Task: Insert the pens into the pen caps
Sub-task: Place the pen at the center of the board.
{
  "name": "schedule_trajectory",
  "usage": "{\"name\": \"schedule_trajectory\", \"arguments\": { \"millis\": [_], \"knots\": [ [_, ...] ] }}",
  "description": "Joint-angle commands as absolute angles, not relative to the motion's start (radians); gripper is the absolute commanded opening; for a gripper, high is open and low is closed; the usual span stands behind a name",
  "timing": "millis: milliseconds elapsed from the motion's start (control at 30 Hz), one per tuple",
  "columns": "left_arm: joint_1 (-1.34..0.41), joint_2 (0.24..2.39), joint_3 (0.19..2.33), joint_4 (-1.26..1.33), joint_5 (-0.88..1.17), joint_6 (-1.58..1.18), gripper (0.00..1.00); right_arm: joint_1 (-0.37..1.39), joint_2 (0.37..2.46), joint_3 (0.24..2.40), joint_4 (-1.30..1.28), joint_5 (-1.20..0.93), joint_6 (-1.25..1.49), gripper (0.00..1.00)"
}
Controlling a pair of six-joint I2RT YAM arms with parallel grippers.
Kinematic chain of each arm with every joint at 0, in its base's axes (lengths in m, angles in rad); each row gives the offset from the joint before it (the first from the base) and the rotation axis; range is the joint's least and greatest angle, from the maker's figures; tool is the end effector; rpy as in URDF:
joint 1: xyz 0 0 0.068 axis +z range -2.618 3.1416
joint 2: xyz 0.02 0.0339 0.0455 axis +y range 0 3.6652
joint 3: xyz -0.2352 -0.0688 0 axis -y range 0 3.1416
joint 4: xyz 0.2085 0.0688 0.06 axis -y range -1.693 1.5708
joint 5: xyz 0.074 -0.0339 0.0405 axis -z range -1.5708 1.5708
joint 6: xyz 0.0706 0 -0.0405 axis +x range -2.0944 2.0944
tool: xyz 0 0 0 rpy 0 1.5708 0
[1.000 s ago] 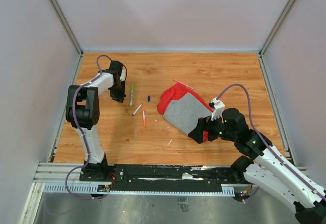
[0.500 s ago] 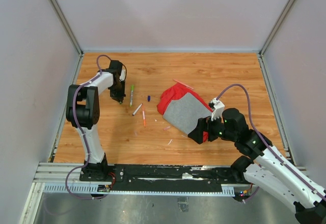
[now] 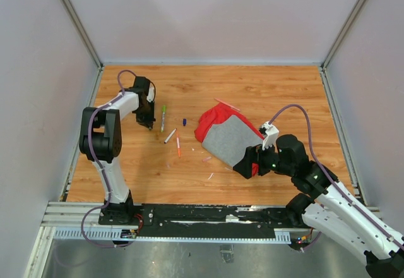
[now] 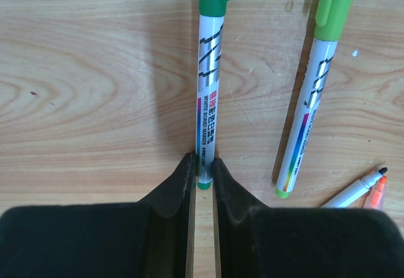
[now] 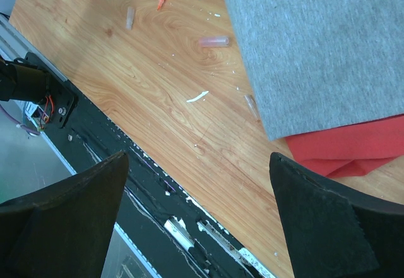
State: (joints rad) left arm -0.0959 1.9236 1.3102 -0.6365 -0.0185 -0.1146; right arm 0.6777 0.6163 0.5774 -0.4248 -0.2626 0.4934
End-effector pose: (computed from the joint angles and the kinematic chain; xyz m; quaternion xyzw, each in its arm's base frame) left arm 0.3504 -0.0324 0.1260 -0.0107 0.9871 -0.0077 0.1598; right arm 0.1178 0.1183 0.2377 -0.1461 0.8334 0.3809 0.3728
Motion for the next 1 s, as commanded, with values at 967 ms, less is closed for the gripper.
{"name": "schedule_trajectory", "arguments": {
  "millis": [967],
  "knots": [
    [-0.104, 1.789, 1.274, -0.691, 0.026, -0.151, 0.35, 0.664, 0.623, 0.565, -0.422, -0.272, 0.493, 0.94]
  ]
}}
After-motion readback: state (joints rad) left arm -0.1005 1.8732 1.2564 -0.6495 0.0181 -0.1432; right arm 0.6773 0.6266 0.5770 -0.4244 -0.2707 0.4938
